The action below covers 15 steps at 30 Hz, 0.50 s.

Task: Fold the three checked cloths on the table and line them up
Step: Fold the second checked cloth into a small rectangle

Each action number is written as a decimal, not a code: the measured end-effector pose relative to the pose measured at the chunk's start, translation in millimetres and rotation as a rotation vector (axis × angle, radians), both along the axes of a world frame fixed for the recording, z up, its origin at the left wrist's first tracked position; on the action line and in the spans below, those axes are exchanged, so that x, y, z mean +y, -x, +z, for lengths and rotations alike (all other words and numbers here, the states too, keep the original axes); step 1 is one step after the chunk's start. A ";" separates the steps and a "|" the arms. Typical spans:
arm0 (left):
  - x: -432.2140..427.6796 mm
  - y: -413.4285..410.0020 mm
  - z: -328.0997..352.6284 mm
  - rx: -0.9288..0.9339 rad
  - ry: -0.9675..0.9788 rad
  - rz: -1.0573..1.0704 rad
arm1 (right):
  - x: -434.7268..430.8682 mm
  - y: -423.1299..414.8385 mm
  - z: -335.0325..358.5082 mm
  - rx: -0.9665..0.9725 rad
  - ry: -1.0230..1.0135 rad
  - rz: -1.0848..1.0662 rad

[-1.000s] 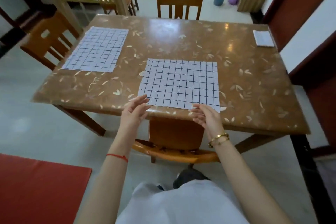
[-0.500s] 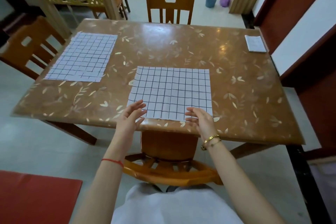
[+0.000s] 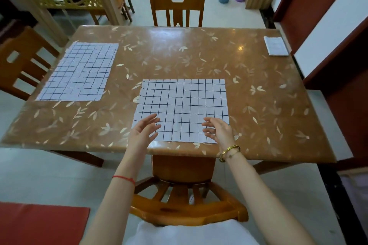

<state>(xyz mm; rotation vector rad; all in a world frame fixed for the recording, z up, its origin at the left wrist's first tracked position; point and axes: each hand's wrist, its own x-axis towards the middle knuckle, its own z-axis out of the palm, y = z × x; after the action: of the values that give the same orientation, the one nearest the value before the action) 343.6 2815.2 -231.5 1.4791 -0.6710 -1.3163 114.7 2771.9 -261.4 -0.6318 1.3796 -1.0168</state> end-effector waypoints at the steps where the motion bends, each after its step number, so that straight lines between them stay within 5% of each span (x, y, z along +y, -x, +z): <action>1: -6.2 0.3 -0.7 -0.002 -0.002 -0.017 | -3.7 0.4 -1.1 0.001 0.001 -0.015; 15: -64.7 -3.9 -31.2 -0.009 -0.027 -0.152 | -36.0 4.4 -21.6 0.003 -0.004 -0.150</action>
<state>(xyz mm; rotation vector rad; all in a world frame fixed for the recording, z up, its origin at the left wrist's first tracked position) 347.5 2750.5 -262.7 1.4802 -0.7861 -1.4399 110.2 2735.9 -282.9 -0.5330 1.4484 -1.1322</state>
